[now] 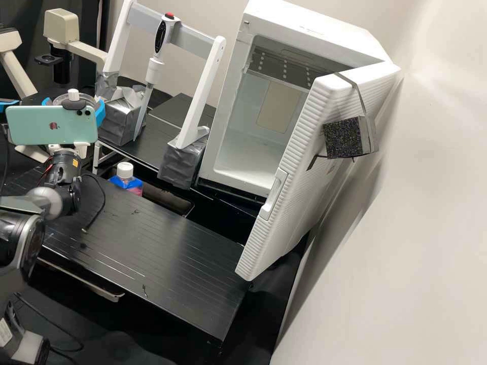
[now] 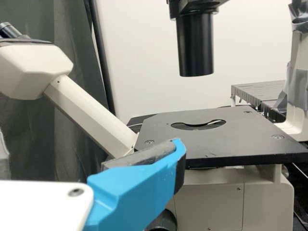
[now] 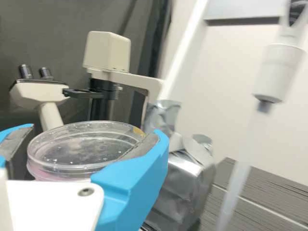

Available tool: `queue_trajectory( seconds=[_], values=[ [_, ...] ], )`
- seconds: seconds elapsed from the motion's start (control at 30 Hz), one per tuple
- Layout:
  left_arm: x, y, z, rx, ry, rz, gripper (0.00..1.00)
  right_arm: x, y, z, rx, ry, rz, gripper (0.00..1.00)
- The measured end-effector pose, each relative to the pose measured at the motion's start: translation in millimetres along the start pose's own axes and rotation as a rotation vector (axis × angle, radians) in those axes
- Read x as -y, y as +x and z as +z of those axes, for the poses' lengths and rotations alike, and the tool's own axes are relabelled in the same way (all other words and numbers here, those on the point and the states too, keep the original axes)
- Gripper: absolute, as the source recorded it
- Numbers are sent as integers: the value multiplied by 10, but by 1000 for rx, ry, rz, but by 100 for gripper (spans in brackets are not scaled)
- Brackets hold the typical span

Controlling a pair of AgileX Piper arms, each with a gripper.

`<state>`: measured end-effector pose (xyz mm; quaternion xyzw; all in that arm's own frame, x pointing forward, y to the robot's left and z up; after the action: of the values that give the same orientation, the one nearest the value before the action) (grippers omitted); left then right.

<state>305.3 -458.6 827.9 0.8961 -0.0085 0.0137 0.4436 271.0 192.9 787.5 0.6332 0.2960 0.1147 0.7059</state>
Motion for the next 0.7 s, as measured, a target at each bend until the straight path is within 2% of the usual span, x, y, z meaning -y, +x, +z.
queue_trajectory(
  seconds=[0.07, 0.23, 0.43, 0.53, 0.7],
  values=[
    [0, 0, 0, 0, 0, 0, 100, 33, 62, -29, -6, -12, -14, 0],
    [0, 0, 0, 0, 0, 0, 100, 64, 182, -74, -13, -9, -28, 0],
    [0, 0, 0, 0, 0, 0, 100, 133, 378, -143, -18, -45, -29, 0],
    [0, 0, 0, 0, 0, 0, 100, 197, 523, -182, -19, -46, -24, 0],
    [0, 0, 0, 0, 0, 0, 100, 374, 753, -212, -9, -46, -68, 0]
  ],
)
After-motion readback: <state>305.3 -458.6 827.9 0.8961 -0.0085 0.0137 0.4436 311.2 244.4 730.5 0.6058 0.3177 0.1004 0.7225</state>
